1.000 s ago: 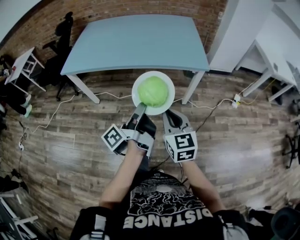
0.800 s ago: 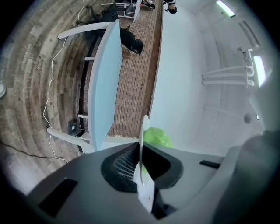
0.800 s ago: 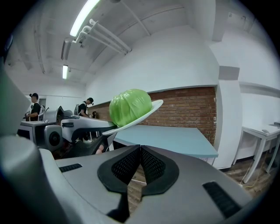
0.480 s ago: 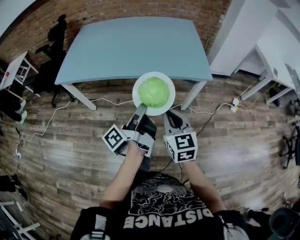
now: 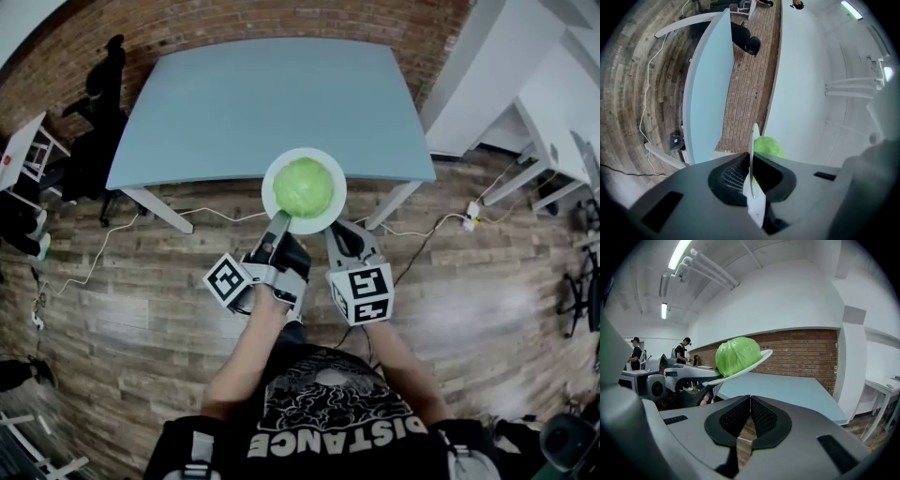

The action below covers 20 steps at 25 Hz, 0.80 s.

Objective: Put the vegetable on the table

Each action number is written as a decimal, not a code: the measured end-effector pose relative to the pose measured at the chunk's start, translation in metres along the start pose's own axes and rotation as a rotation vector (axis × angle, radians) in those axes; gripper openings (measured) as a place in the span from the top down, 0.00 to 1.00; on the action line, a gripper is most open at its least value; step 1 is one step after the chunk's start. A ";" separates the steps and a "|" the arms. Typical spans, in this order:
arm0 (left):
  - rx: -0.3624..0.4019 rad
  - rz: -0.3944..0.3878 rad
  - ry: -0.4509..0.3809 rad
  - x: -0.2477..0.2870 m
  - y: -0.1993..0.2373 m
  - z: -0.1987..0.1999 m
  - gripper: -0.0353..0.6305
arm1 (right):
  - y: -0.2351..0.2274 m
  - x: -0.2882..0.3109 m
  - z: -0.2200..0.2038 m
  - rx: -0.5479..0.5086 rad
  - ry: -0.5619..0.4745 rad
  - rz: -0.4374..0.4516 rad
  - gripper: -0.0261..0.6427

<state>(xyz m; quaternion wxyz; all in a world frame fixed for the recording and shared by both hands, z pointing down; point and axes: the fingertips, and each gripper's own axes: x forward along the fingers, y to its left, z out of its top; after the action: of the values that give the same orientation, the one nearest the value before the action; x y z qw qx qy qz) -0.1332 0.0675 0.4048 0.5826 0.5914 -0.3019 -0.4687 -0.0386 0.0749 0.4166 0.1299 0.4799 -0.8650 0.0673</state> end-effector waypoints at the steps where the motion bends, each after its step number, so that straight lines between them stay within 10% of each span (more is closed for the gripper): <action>1: 0.000 0.000 0.000 0.001 0.001 0.001 0.92 | -0.001 0.002 -0.001 0.001 -0.003 -0.001 0.95; 20: -0.009 0.026 0.047 0.050 0.016 0.069 0.92 | -0.012 0.076 0.021 0.010 0.004 -0.071 0.95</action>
<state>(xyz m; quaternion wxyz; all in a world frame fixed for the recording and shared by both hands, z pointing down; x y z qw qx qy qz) -0.1735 -0.0076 0.4179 0.5983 0.5954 -0.2938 -0.4485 -0.0706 0.0019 0.4185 0.1315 0.5108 -0.8468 0.0682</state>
